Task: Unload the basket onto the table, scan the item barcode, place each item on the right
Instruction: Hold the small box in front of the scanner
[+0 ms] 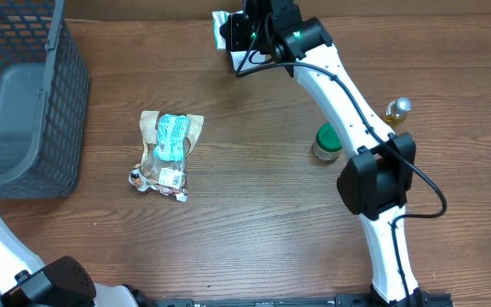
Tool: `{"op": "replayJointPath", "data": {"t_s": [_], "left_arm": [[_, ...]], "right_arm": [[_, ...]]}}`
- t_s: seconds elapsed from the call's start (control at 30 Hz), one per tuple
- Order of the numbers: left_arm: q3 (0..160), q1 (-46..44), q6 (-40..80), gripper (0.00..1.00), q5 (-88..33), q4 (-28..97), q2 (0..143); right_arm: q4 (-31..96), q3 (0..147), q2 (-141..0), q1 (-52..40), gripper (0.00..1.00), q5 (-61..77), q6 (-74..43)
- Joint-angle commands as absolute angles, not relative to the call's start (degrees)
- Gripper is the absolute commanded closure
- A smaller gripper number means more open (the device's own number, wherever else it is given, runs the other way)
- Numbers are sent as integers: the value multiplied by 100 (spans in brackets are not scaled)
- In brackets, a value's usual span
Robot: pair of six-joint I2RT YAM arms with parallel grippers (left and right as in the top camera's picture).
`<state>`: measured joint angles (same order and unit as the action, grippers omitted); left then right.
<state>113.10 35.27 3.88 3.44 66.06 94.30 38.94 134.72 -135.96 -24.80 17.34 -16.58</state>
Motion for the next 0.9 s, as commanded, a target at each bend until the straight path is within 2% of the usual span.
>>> {"op": "replayJointPath", "data": {"t_s": [0.0, 0.37, 0.5, 0.87], "left_arm": [[11410, 3522, 276, 1, 311, 6604, 9461], [11410, 3522, 276, 1, 311, 6604, 9461], [11410, 3522, 276, 0, 311, 6602, 9461], [11410, 3522, 276, 1, 311, 6602, 9461]], "right_arm": [[3601, 13528, -13852, -2265, 96, 2093, -1826], [2204, 13528, -14612, -1653, 96, 3376, -2989], [2060, 13528, -14833, -1592, 96, 3378, -3304], [2331, 13546, -14682, -1594, 96, 3358, -3098]]}}
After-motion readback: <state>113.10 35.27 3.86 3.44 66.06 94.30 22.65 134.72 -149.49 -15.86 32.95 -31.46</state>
